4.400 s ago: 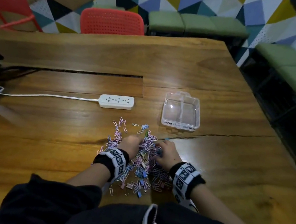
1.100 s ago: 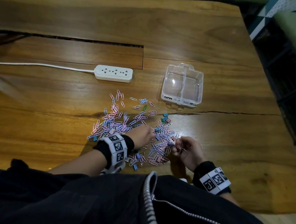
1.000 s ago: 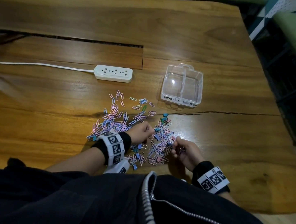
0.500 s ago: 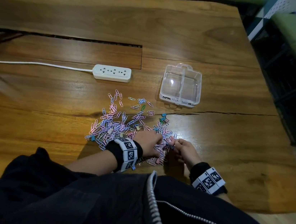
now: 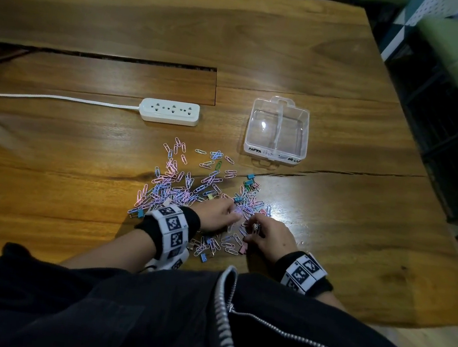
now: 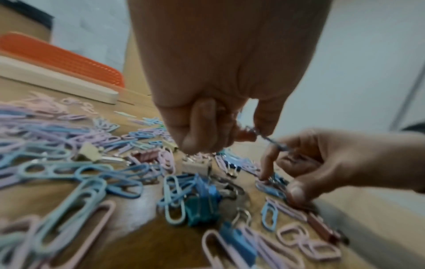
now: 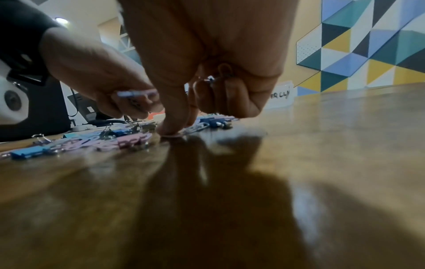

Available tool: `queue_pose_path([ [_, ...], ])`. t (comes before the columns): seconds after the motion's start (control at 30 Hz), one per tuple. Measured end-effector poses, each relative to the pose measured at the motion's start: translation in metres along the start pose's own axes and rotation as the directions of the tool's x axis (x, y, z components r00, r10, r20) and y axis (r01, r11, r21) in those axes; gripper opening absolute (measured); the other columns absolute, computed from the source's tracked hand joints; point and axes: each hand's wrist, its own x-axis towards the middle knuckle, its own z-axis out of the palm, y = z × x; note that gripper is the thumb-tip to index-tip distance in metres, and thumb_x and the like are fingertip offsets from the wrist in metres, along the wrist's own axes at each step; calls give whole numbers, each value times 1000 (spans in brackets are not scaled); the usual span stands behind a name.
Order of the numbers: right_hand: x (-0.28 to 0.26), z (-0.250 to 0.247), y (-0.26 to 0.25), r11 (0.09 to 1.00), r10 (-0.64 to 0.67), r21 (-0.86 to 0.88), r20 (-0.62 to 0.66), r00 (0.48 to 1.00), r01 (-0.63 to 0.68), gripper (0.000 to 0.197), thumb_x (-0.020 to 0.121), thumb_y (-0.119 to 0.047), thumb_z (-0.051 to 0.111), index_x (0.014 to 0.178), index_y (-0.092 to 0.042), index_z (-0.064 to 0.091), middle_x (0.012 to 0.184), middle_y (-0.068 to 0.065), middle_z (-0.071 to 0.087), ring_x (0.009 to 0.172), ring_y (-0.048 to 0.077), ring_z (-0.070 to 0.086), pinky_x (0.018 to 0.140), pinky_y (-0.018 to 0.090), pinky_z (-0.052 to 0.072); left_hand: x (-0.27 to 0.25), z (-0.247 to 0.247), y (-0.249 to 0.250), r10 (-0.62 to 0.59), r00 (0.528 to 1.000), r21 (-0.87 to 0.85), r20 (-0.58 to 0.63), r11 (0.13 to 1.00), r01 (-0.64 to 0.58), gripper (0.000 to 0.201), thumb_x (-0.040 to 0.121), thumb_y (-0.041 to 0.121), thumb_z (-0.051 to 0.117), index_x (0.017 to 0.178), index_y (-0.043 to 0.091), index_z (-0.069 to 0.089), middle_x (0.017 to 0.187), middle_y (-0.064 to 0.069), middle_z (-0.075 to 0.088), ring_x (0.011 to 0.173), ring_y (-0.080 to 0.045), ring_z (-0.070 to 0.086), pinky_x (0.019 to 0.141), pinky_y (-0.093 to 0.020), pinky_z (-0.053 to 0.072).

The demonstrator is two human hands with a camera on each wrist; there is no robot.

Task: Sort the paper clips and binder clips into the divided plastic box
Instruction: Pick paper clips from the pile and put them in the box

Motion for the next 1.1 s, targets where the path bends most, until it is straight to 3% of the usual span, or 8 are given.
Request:
queue_pose_path([
  [0.17, 9, 0, -2, 994, -15, -105, 13, 1000, 16, 18, 86, -29, 58, 99, -16, 63, 103, 4, 66, 98, 23, 59, 81, 31, 46, -2, -10, -5, -93, 984, -696, 151, 697, 172, 30, 93, 16, 29, 64, 15, 37, 54, 5, 37, 35, -2, 31, 35, -12, 25],
  [0.3, 10, 3, -5, 970, -62, -235, -6, 998, 59, 21, 92, -27, 47, 97, -11, 59, 103, 6, 61, 97, 24, 57, 81, 32, 45, -3, -7, -8, -8, 987, -881, 158, 451, 145, 28, 87, 12, 25, 64, 11, 41, 44, 5, 48, 31, -5, 31, 33, -11, 19],
  [0.37, 10, 4, -5, 991, -69, -114, -29, 997, 66, 18, 92, -21, 49, 94, -7, 59, 98, 8, 59, 92, 23, 55, 77, 29, 42, -4, -4, -7, -34, 988, -874, 149, 463, 148, 31, 89, 18, 28, 66, 11, 47, 47, 4, 52, 33, -6, 34, 35, -13, 21],
  [0.5, 7, -4, 0, 920, 73, 388, -47, 996, -49, 16, 92, -12, 51, 76, -14, 51, 75, -1, 51, 67, 11, 47, 57, 15, 36, -3, 1, -2, -107, 984, -678, 142, 714, 176, 35, 96, 29, 37, 70, 17, 55, 57, 6, 52, 35, -2, 37, 37, -14, 27],
  [0.67, -5, -21, 9, 551, 193, 809, 116, 974, -205, 20, 93, -4, 45, 75, -14, 49, 68, 2, 53, 41, 1, 46, 36, 11, 33, -5, 11, 3, -22, 997, -222, 79, 974, 39, 30, 99, 27, 34, 102, 9, 58, 76, 7, 49, 69, -9, 47, 61, -19, 39],
  [0.83, -12, -27, 14, 323, 212, 894, 250, 945, -309, 26, 95, -3, 36, 85, -12, 59, 61, 1, 52, 47, 8, 40, 40, 15, 31, -8, 13, 2, 74, 996, 94, 56, 992, -79, 22, 83, 39, 61, 89, 19, 52, 83, 6, 51, 78, -12, 47, 72, -26, 40],
  [0.93, -14, -27, 12, 362, 289, 844, 303, 908, -397, 32, 96, -18, 39, 68, -11, 54, 63, 1, 46, 52, 11, 37, 44, 17, 32, -9, 18, 1, 90, 995, 253, 46, 962, -98, 35, 73, 39, 72, 94, 18, 54, 88, 6, 58, 86, -15, 53, 73, -26, 42],
  [1.1, -15, -14, 7, 704, 353, 601, 166, 921, -378, 32, 88, -29, 57, 61, -16, 48, 62, -1, 51, 56, 11, 45, 54, 22, 35, -11, 28, -1, 183, 982, 482, -54, 866, -135, 44, 76, 47, 66, 108, 19, 55, 107, 2, 65, 99, -18, 59, 81, -27, 45],
])
